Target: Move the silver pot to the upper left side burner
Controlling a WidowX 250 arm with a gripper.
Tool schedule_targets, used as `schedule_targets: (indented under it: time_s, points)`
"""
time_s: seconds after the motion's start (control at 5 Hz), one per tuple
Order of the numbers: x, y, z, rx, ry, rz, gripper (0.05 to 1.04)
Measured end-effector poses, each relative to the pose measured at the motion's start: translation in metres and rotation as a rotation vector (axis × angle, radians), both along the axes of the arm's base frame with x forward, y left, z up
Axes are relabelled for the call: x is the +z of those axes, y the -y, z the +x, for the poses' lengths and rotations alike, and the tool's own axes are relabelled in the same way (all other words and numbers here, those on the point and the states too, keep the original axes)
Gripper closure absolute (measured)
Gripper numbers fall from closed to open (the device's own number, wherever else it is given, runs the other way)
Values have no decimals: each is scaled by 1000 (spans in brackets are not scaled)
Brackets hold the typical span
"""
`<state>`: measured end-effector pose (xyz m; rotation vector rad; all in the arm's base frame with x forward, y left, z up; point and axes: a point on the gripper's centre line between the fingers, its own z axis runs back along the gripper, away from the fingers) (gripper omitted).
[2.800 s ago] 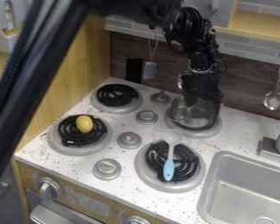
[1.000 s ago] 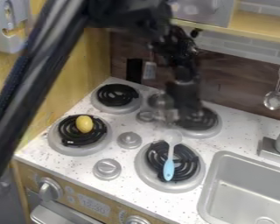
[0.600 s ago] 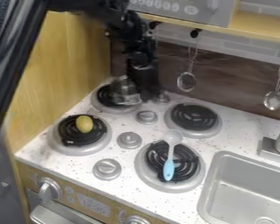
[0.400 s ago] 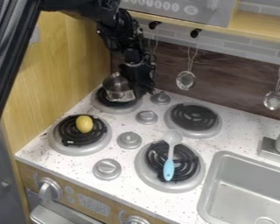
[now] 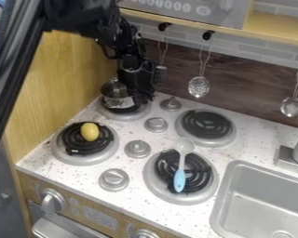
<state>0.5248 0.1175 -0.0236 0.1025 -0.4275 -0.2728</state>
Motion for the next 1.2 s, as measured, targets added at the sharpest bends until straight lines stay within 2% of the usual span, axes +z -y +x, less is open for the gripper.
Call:
schedule_targets:
  time_s: [0.4, 0.6, 0.8, 1.0, 1.2]
  points:
    - [-14, -7, 15, 9, -11, 4, 1019]
    - [-14, -8, 17, 21, -6, -6, 1000]
    - [-23, -3, 11, 15, -13, -27, 844]
    - [-13, -2, 3, 16, 4, -16, 588]
    - [13, 3, -3, 20, 63, -18, 293]
